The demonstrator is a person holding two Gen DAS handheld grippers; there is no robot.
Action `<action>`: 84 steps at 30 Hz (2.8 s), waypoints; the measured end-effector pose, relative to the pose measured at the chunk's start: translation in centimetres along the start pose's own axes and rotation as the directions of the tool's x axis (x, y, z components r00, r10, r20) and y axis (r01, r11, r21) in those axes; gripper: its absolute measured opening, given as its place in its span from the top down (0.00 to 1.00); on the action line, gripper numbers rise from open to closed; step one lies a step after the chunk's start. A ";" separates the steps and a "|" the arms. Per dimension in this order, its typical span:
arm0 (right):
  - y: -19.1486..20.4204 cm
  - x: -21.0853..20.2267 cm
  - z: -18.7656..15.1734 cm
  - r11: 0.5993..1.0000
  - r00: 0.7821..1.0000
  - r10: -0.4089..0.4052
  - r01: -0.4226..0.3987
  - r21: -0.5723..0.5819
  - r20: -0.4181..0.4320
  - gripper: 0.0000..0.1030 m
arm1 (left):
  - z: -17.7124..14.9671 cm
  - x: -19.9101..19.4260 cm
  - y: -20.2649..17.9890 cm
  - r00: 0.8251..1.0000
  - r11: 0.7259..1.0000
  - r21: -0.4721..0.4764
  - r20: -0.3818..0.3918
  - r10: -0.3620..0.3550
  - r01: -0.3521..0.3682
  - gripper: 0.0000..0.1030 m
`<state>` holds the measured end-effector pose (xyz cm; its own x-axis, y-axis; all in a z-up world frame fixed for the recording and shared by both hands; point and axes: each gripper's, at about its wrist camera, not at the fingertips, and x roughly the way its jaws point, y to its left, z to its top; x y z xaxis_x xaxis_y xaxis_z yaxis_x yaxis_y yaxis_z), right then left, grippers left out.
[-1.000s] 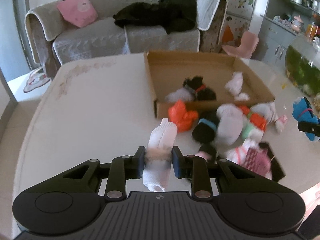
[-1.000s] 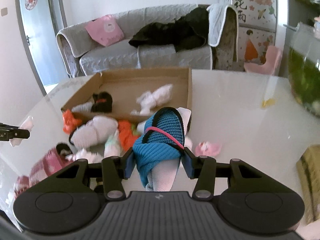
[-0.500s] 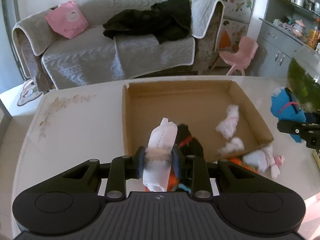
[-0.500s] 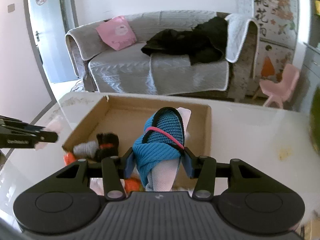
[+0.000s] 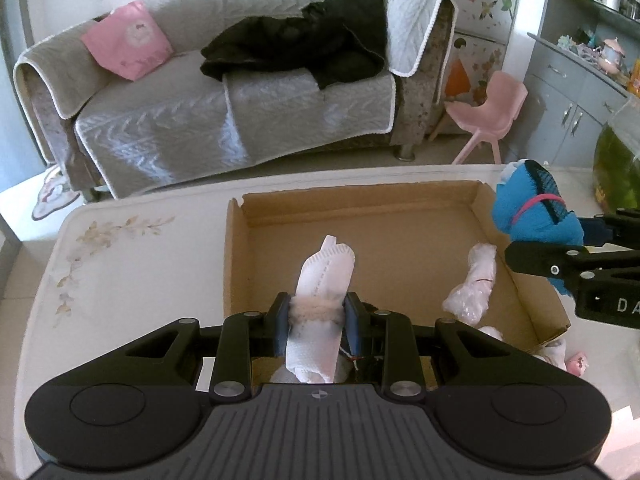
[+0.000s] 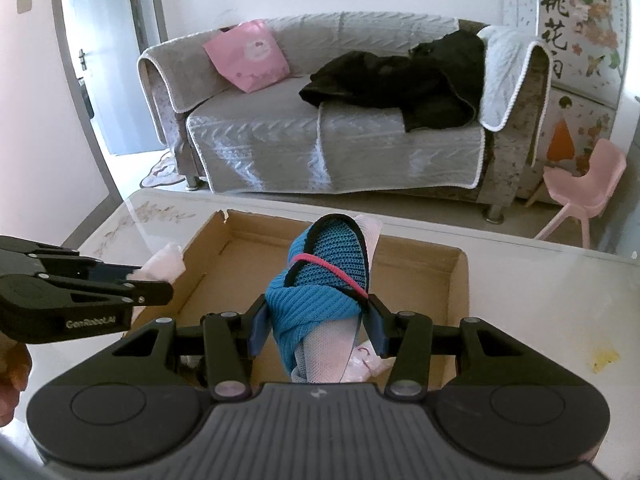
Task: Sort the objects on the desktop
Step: 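Carry both socks into the cardboard box and open both tools to release, then grasp the pink polka-dot towel bundle with the left tool while the right grasps the gold-banded black sock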
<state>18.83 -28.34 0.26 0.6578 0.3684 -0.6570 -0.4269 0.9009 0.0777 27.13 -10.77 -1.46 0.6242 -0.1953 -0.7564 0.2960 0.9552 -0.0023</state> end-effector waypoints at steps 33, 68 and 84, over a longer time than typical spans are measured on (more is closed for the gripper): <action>0.7 7.6 0.0 0.997 0.987 -0.014 0.002 -0.074 -0.157 0.56 | -0.2 7.9 -0.1 0.994 1.000 0.030 -0.109 0.011 -0.008 0.64; -1.4 3.5 1.4 0.997 0.996 0.004 -0.011 -0.072 -0.093 0.37 | 0.2 4.1 2.6 0.999 1.000 0.002 -0.033 -0.005 0.005 0.18; -0.1 -7.3 -12.4 1.000 0.994 -0.017 0.018 0.009 -0.112 0.34 | -15.1 -9.0 0.0 0.991 0.981 0.144 -0.043 -0.127 0.132 0.06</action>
<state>6.39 -33.96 -4.28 0.5910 0.3251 -0.7382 -0.4092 0.9095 0.0730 10.57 -5.62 -4.55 0.5500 -0.3050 -0.7775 0.4765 0.8791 -0.0078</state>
